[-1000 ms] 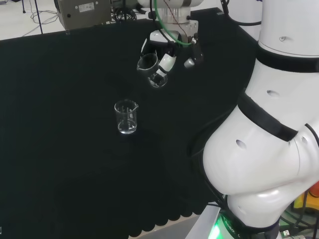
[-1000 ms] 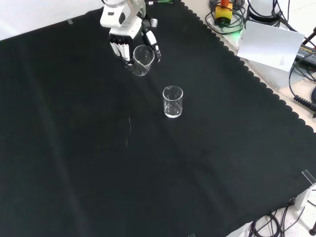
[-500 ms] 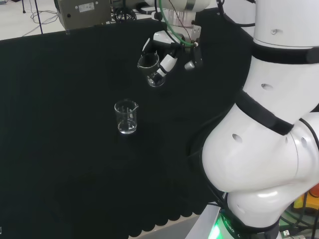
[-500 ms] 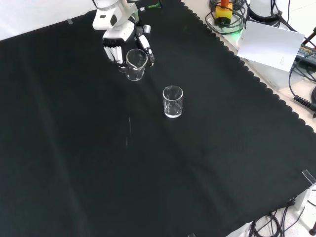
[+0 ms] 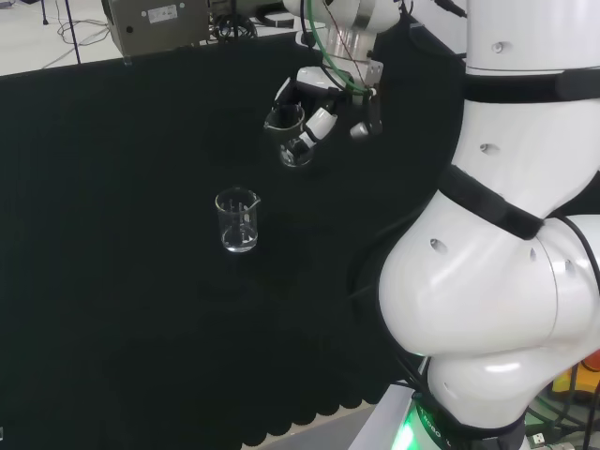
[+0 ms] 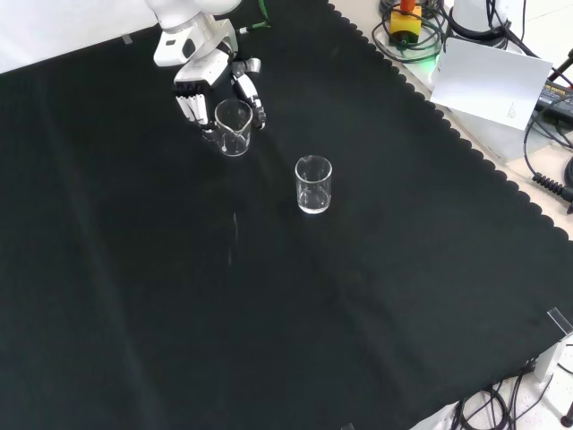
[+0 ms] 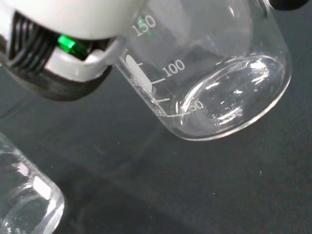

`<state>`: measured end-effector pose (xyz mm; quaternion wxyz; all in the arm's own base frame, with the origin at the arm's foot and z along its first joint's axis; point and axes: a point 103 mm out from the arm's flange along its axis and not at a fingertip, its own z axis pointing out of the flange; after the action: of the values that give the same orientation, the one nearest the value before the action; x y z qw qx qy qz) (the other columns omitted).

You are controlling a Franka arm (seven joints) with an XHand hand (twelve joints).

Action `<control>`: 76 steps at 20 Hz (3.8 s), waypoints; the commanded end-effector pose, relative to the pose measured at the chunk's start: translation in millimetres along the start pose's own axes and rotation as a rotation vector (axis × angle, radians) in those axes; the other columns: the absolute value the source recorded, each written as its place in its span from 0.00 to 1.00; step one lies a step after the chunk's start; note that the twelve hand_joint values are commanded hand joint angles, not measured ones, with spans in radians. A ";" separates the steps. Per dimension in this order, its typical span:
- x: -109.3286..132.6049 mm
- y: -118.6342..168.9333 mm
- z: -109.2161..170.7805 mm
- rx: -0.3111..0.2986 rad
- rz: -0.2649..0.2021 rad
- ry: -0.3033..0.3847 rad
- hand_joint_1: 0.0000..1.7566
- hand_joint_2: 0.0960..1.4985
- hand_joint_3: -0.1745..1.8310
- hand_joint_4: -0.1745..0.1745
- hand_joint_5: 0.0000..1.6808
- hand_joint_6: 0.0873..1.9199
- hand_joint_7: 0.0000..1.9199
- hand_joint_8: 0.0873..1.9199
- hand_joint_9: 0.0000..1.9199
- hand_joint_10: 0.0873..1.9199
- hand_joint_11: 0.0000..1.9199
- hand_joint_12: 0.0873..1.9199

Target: Place the beaker back on the table.

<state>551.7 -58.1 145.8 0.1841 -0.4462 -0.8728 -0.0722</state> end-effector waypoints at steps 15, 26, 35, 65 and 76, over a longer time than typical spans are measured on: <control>-28.0 13.7 52.2 -0.038 -0.010 0.122 0.74 0.39 0.44 0.00 0.72 0.37 0.66 0.36 0.84 0.07 0.73 0.31; -33.9 12.8 60.3 -0.042 -0.002 0.130 0.74 0.39 0.44 0.00 0.72 0.37 0.66 0.36 0.84 0.07 0.73 0.32; -40.7 11.8 71.1 -0.046 0.013 0.143 0.74 0.39 0.44 0.00 0.72 0.38 0.66 0.36 0.83 0.07 0.73 0.32; -38.1 -2.3 50.9 0.039 0.039 0.181 0.51 0.35 0.39 0.28 0.24 0.26 0.26 0.36 0.31 0.30 0.15 0.70; 4.5 -10.5 -0.6 0.011 0.034 0.103 0.48 0.35 0.36 0.26 0.19 0.16 0.15 0.37 0.24 0.34 0.10 0.72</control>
<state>556.1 -63.5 113.4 0.2543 -0.4509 -0.8510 -0.0884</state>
